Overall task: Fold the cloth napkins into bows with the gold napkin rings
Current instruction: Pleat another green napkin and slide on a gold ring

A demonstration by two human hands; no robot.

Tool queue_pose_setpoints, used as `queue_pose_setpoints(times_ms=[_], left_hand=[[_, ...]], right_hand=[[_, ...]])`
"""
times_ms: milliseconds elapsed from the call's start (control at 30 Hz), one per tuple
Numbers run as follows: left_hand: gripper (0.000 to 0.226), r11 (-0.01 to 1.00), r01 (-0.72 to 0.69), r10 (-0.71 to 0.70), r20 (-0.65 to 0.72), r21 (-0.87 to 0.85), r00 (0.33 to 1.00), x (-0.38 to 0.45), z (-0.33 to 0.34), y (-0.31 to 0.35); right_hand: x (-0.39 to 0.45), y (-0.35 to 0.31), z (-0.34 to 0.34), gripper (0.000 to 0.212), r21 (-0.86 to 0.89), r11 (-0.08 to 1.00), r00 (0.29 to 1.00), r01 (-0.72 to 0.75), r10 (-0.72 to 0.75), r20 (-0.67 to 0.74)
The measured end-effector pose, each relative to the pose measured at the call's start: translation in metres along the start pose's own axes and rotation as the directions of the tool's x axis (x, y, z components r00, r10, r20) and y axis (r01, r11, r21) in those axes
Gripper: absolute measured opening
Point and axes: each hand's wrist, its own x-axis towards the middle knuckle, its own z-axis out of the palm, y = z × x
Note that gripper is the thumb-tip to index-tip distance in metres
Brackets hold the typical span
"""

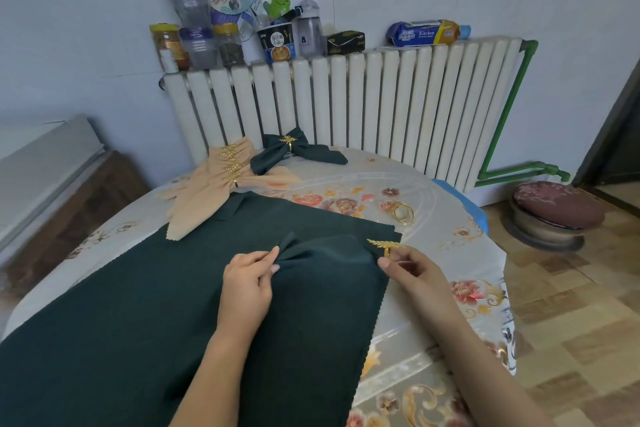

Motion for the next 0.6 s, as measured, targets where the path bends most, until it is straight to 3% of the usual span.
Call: queue_pose_setpoints(times_ms=[233, 600], left_hand=[[0.031, 0.999, -0.043, 0.042, 0.024, 0.007, 0.999, 0.005, -0.0027, -0.0051], [0.032, 0.989, -0.142, 0.146, 0.088, -0.049, 0.985, 0.0057, 0.0008, 0.0029]], right_hand=[[-0.0024, -0.0048, 0.0048, 0.013, 0.009, 0.997, 0.993, 0.074, -0.074, 0.096], [-0.0044, -0.0011, 0.0092, 0.033, -0.004, 0.989, 0.988, 0.147, -0.147, 0.057]])
